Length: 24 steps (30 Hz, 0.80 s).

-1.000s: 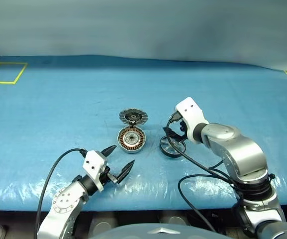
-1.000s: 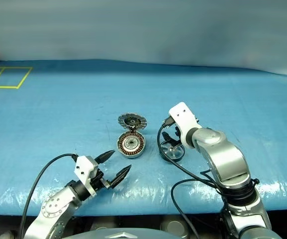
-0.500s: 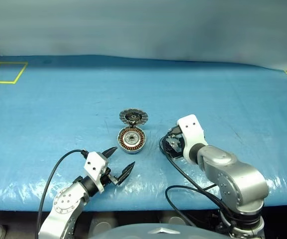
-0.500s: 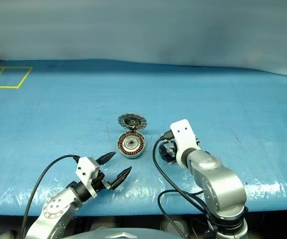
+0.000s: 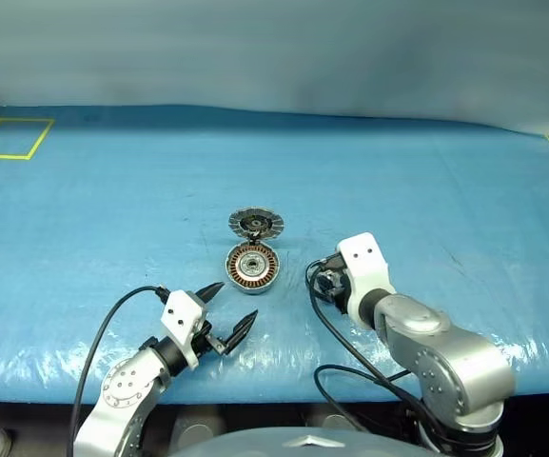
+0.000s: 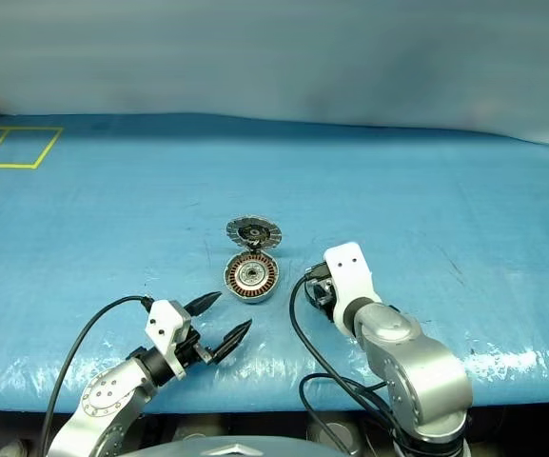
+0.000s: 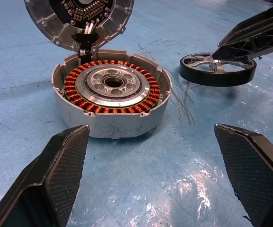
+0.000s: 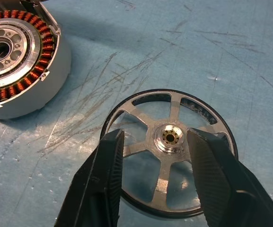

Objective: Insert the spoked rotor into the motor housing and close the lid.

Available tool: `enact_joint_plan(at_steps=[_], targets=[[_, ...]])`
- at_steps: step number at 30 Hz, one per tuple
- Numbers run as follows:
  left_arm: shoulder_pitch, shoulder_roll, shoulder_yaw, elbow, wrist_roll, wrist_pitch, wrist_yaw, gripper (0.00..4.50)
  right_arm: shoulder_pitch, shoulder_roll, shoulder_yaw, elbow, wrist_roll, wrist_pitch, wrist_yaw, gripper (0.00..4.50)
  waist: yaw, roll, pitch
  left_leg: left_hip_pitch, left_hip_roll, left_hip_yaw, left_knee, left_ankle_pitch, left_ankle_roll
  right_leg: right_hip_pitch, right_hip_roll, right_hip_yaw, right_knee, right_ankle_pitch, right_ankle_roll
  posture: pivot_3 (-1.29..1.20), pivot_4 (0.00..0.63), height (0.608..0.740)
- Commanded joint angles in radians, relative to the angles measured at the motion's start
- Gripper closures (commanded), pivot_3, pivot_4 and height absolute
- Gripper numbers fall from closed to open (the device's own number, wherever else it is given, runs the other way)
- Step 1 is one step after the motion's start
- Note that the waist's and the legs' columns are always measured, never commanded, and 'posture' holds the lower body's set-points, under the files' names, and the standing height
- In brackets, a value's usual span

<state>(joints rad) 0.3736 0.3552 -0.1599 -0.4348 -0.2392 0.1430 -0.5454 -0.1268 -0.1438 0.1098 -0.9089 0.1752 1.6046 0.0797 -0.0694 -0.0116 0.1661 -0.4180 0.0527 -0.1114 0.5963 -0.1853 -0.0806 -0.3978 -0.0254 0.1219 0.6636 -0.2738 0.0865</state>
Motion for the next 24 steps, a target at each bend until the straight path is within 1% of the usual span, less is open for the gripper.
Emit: enact_joint_plan(at_steps=[1, 4, 9, 15, 18, 20, 24], targets=[[0.001, -0.005, 0.007, -0.014, -0.011, -0.003, 0.004, 0.0, 0.03, 0.008, -0.003, -0.015, 0.007, 0.01, -0.022, 3.52, 0.0, 0.0, 0.0, 0.0, 0.0, 0.0, 0.0, 0.0, 0.0, 0.0, 0.0, 0.0, 0.0, 0.0, 0.0, 0.0, 0.15, 0.74], [0.002, -0.005, 0.005, -0.014, -0.012, 0.002, 0.006, 0.0, 0.048, -0.003, 0.003, -0.019, 0.01, 0.01, -0.031, 4.46, 0.0, 0.0, 0.0, 0.0, 0.0, 0.0, 0.0, 0.0, 0.0, 0.0, 0.0, 0.0, 0.0, 0.0, 0.0, 0.0, 0.15, 0.74], [-0.001, -0.008, 0.002, -0.01, -0.015, 0.004, 0.005, 0.0, 0.059, -0.009, -0.003, -0.022, 0.019, 0.01, -0.037, 4.46, 0.0, -0.001, -0.001, 0.001, 0.0, 0.0, 0.0, 0.0, 0.0, 0.0, 0.0, 0.0, 0.0, 0.0, 0.0, 0.0, 0.15, 0.74], [-0.005, -0.008, 0.003, -0.002, -0.014, 0.004, 0.004, 0.0, 0.023, -0.022, -0.017, -0.053, 0.048, 0.01, -0.008, 4.46, 0.0, -0.001, -0.001, 0.001, 0.0, 0.0, 0.0, 0.0, 0.0, -0.001, 0.0, 0.0, -0.001, 0.0, 0.0, 0.0, 0.15, 0.74], [-0.01, -0.012, 0.003, 0.005, -0.016, 0.001, 0.003, 0.0, 0.002, -0.041, -0.002, -0.064, 0.046, 0.01, -0.021, 3.8, 0.0, -0.001, -0.001, 0.0, 0.0, 0.0, 0.0, 0.0, 0.0, 0.0, 0.0, 0.0, -0.001, 0.0, 0.0, 0.0, 0.15, 0.74], [-0.014, -0.014, 0.003, 0.01, -0.017, -0.001, 0.001, 0.0, -0.006, -0.05, 0.004, -0.063, 0.046, 0.01, -0.027, 3.21, 0.001, -0.001, -0.001, -0.001, 0.0, 0.0, 0.0, 0.0, 0.0, -0.001, 0.0, 0.0, -0.001, 0.0, 0.0, 0.0, 0.15, 0.74], [-0.02, -0.017, 0.005, 0.015, -0.016, -0.004, 0.001, 0.0, -0.027, -0.069, 0.013, -0.049, 0.045, 0.01, -0.034, 3.21, 0.001, -0.001, -0.001, -0.001, 0.0, 0.0, -0.001, 0.0, 0.0, -0.001, 0.0, 0.0, -0.001, 0.0, 0.0, 0.0, 0.15, 0.74]])
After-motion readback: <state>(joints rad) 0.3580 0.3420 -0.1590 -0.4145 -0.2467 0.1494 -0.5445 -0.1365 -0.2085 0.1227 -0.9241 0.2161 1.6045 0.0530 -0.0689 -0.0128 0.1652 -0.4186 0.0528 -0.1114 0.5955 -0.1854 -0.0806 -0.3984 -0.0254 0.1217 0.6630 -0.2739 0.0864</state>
